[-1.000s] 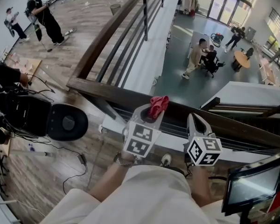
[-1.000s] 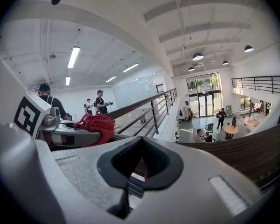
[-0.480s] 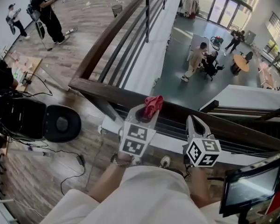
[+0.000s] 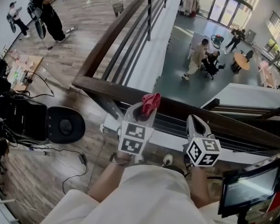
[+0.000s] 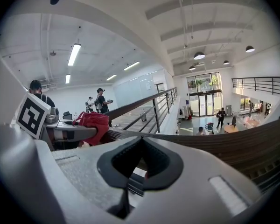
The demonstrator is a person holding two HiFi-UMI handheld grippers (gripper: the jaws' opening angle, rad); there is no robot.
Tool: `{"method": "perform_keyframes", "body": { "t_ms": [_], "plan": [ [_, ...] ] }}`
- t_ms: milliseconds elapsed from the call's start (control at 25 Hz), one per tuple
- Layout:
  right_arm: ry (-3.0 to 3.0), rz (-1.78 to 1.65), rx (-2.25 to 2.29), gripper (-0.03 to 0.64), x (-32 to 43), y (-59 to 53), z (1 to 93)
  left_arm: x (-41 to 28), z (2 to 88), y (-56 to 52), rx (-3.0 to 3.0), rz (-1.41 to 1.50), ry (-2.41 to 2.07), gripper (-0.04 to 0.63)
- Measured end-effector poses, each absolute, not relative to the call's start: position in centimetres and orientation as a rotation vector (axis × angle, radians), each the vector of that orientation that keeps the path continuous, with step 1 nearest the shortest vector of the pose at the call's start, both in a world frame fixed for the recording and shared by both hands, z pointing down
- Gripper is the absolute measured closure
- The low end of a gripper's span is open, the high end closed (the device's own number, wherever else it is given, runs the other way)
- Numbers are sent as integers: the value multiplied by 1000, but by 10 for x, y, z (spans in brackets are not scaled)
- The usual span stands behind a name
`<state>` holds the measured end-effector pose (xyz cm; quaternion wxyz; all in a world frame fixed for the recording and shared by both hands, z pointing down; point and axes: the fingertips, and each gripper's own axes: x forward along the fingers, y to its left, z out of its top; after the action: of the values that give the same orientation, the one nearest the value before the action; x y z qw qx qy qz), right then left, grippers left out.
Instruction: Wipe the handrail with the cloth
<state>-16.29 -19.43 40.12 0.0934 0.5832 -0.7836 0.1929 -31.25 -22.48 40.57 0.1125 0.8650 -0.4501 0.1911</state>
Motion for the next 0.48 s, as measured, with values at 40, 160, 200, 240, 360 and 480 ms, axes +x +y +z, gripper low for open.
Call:
{"method": "perform_keyframes", "body": {
  "t_ms": [40, 160, 200, 240, 360, 480],
  "plan": [
    [-2325, 574, 1733, 614, -166, -195, 401, -314, 406, -225, 2541, 561, -1317, 476],
    [-2321, 573, 1745, 614, -173, -194, 399, -319, 406, -226, 2552, 560, -1303, 476],
    [-2319, 572, 1751, 614, -174, -194, 399, -320, 406, -226, 2558, 560, -1298, 476],
    [-2315, 571, 1758, 614, -176, -194, 398, -321, 406, -226, 2563, 560, -1293, 476],
    [-2301, 570, 1779, 614, -177, -190, 400, -322, 410, -221, 2574, 553, -1280, 476],
    [-2292, 567, 1794, 615, -176, -186, 403, -319, 415, -214, 2593, 539, -1272, 476]
  ]
}}
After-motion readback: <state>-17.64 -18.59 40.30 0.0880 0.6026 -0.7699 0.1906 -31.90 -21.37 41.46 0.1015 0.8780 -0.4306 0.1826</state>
